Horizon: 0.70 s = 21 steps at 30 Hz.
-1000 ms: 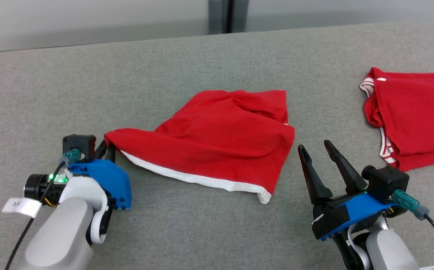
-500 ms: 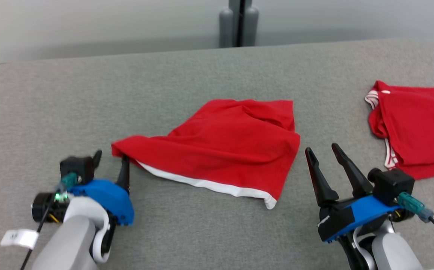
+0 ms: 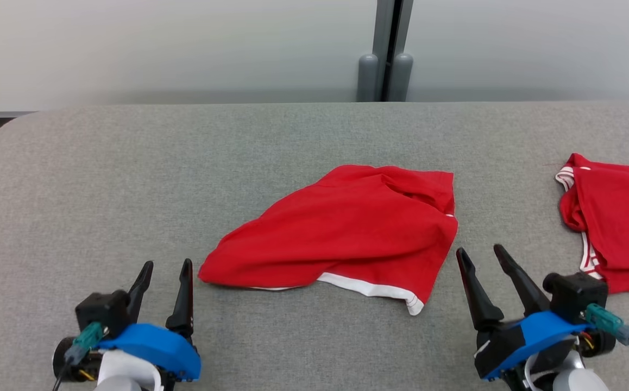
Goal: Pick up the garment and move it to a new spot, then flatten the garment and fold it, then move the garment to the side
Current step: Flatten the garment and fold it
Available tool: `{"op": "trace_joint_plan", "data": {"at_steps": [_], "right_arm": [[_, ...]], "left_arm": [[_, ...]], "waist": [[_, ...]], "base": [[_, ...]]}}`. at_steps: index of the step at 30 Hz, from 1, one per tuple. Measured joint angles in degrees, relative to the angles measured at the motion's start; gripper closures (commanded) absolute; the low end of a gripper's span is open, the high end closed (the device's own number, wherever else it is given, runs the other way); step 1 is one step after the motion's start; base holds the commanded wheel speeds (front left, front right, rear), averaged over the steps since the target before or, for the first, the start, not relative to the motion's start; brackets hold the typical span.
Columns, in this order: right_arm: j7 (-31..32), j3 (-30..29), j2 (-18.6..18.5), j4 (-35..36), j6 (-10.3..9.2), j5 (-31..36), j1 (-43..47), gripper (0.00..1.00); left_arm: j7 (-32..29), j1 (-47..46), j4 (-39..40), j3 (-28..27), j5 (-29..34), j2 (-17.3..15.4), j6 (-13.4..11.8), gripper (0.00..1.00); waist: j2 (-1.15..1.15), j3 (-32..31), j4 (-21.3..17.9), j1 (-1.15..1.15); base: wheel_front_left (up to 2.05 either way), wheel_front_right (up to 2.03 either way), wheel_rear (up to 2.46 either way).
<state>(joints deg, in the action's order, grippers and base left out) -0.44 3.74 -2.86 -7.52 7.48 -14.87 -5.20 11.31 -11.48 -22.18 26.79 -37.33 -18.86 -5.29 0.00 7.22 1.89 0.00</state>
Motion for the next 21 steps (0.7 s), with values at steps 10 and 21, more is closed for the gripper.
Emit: {"op": "trace_joint_plan", "data": {"at_steps": [10, 21], "right_arm": [[3.75, -0.09, -0.01, -0.16, 0.00, -0.37, 2.41, 0.00], [10.83, -0.01, -0.01, -9.01, 0.00, 2.22, -3.85, 0.00]], "left_arm": [[3.54, 6.44, 9.56, -4.50, 2.23, -0.86, -1.47, 0.00], [3.67, 5.82, 13.88, -6.67, 4.10, -0.56, -1.12, 0.00]], "waist": [[0.00, -1.41, 1.07, 0.00], [0.00, 0.71, 2.26, 0.00]], "base": [[0.00, 0.00, 0.00], [0.00, 0.00, 0.00]]}}
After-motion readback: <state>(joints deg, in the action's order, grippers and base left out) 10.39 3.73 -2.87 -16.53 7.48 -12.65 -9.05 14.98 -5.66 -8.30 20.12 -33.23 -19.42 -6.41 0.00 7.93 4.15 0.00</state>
